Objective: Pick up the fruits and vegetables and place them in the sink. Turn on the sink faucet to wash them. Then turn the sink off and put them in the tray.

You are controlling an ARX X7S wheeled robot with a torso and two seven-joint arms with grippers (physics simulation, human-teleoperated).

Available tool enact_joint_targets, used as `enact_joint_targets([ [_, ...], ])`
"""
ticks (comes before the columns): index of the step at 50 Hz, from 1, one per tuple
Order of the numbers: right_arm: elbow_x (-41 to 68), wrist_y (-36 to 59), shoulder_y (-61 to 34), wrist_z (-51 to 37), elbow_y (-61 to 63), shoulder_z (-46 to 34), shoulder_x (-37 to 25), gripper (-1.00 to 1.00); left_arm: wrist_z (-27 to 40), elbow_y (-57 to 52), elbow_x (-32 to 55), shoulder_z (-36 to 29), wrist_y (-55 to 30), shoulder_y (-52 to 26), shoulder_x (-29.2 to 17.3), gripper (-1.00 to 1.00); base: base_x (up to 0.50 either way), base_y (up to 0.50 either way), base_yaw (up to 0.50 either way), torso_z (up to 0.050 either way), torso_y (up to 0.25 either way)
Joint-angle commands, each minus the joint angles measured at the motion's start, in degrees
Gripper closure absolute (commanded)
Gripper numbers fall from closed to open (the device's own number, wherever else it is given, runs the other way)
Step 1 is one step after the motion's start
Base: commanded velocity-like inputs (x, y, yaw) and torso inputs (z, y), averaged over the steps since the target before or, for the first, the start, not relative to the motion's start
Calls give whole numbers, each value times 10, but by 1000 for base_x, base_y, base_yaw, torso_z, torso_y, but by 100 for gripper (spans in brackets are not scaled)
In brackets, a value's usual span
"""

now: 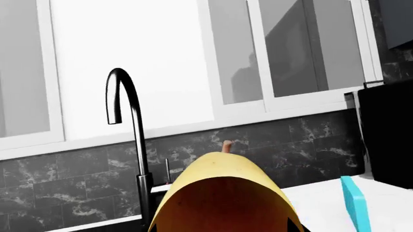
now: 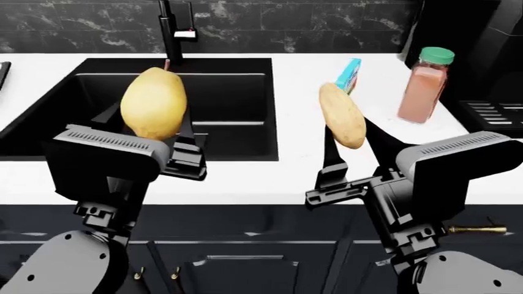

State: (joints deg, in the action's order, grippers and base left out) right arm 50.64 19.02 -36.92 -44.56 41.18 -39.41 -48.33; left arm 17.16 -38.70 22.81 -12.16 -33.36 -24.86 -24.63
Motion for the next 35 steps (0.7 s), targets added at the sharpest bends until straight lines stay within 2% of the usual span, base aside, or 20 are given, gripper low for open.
enact_joint_targets([
  [1,-14,8,-3,1,1,4,2,100,19,-3,19,7,-2,-2,1,100,4,500,0,0,0],
  [19,-16,12,-5,-1,0,2,4,100,15,-8,18,-3,-3,-3,-6,100,40,500,0,0,0],
  [35,-17,7,-4,1,4,4,3,100,16,-7,21,-6,-5,-5,-9,100,139,500,0,0,1],
])
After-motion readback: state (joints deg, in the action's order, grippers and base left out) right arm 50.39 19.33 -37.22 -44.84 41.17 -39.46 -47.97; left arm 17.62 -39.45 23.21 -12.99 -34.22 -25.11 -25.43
